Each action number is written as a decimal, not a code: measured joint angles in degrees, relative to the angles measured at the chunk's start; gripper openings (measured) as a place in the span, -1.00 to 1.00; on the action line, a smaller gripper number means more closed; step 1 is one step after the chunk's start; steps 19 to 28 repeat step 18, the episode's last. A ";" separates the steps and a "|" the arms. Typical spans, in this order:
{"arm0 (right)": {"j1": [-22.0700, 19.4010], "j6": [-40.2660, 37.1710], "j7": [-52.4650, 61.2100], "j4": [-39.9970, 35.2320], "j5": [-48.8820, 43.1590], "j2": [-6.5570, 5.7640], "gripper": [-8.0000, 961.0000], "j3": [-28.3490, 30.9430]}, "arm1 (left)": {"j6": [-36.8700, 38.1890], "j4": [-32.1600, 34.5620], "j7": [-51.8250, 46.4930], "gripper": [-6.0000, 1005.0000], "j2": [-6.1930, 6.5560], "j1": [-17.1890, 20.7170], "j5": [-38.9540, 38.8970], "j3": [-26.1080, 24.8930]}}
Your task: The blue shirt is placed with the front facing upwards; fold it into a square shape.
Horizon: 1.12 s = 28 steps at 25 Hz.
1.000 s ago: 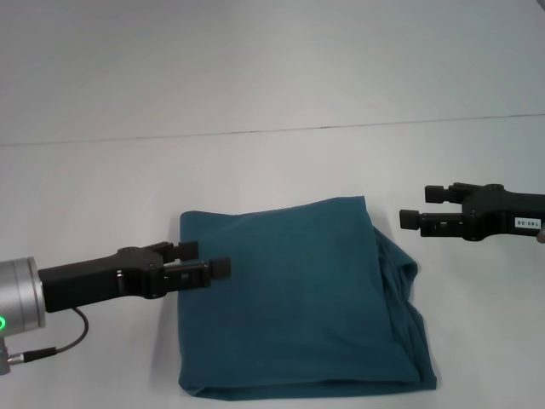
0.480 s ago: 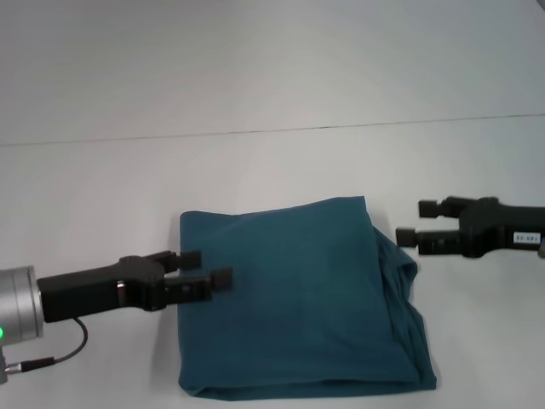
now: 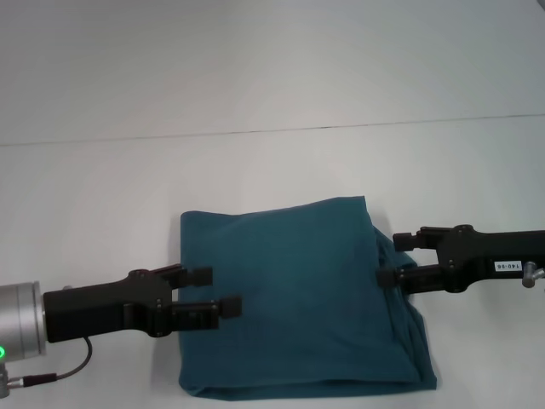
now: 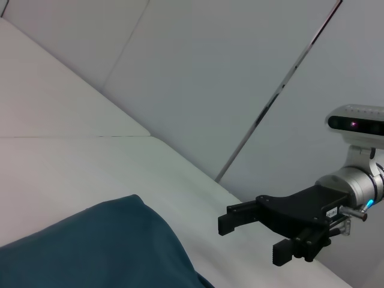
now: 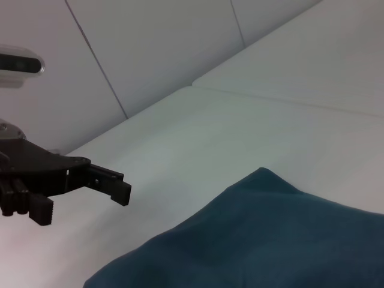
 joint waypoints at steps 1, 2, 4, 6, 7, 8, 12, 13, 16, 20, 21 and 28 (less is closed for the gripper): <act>-0.05 0.01 -0.02 0.00 -0.01 0.02 0.96 0.00 | 0.00 0.00 0.00 0.92 0.00 0.00 -0.05 0.00; -0.08 0.05 -0.02 0.00 -0.01 0.02 0.97 0.00 | 0.01 0.00 0.01 0.92 0.01 0.01 -0.06 0.00; -0.10 0.07 -0.02 0.00 -0.03 0.02 0.97 0.02 | 0.01 0.00 0.02 0.92 0.02 0.02 -0.03 0.00; -0.11 0.07 -0.03 0.00 -0.04 0.02 0.97 0.04 | 0.01 0.00 0.03 0.92 0.03 0.02 0.02 0.00; -0.11 0.05 -0.02 0.00 -0.05 0.01 0.97 0.04 | 0.01 0.00 0.03 0.92 0.03 0.03 0.04 -0.01; -0.08 0.04 -0.02 0.01 -0.06 0.01 0.97 0.04 | 0.01 0.00 0.04 0.92 0.04 0.03 0.04 -0.01; 0.22 0.03 0.02 0.03 -0.08 -0.01 0.97 0.01 | 0.01 0.02 0.05 0.92 0.05 0.02 0.14 -0.01; 0.27 0.01 0.09 0.03 -0.08 -0.01 0.97 0.01 | 0.02 0.03 0.06 0.92 0.04 0.02 0.18 -0.01; 0.41 -0.04 0.33 0.04 -0.09 -0.01 0.97 0.00 | 0.18 0.03 0.06 0.92 0.04 0.02 0.18 0.00; 0.41 -0.06 0.41 0.04 -0.08 -0.02 0.97 0.00 | 0.25 0.03 -0.04 0.92 0.16 0.02 0.15 0.00; 0.41 -0.06 0.41 0.04 -0.08 -0.02 0.97 0.00 | 0.25 0.03 -0.04 0.92 0.16 0.02 0.15 0.00; 0.41 -0.06 0.41 0.04 -0.08 -0.02 0.97 0.00 | 0.25 0.03 -0.04 0.92 0.16 0.02 0.15 0.00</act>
